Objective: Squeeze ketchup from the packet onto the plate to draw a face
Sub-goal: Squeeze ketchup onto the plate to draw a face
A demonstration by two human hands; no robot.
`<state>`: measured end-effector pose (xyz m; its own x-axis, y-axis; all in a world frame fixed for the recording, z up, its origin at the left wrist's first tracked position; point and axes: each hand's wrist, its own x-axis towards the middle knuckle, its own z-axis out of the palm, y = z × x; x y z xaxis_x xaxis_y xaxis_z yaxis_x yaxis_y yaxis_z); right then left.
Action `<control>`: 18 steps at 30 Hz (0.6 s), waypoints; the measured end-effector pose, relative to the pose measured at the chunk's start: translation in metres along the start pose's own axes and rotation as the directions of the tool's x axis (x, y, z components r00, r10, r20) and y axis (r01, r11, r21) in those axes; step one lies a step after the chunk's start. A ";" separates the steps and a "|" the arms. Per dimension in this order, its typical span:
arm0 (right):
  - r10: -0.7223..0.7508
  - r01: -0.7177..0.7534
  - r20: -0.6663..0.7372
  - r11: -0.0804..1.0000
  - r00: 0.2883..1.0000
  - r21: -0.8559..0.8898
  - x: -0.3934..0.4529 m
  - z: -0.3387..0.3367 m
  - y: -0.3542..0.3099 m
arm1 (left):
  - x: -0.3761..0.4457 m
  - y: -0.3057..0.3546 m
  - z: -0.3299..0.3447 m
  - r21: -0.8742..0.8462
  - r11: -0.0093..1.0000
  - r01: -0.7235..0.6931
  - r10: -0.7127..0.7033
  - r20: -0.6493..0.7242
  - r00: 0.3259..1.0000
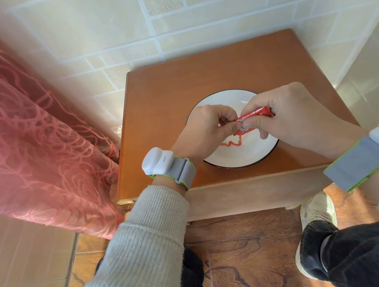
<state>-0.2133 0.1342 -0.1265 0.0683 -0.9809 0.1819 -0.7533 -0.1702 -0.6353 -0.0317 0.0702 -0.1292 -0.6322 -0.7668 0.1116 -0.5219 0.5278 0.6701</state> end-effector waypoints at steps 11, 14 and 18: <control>-0.004 0.004 -0.014 1.000 1.000 -0.015 -0.002 -0.005 0.004 | 0.005 0.004 0.005 0.001 1.000 -0.012 0.012 0.003 1.000; -0.004 0.004 -0.020 1.000 1.000 -0.017 -0.004 -0.007 0.005 | 0.006 0.006 0.007 0.002 1.000 -0.024 0.024 -0.003 1.000; -0.002 0.001 -0.025 1.000 1.000 -0.014 -0.005 -0.009 0.006 | 0.007 0.009 0.008 0.008 0.999 -0.032 0.032 -0.009 0.999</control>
<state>-0.2238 0.1389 -0.1248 0.0532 -0.9780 0.2015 -0.7622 -0.1702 -0.6246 -0.0456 0.0726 -0.1287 -0.6435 -0.7526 0.1397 -0.5058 0.5551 0.6604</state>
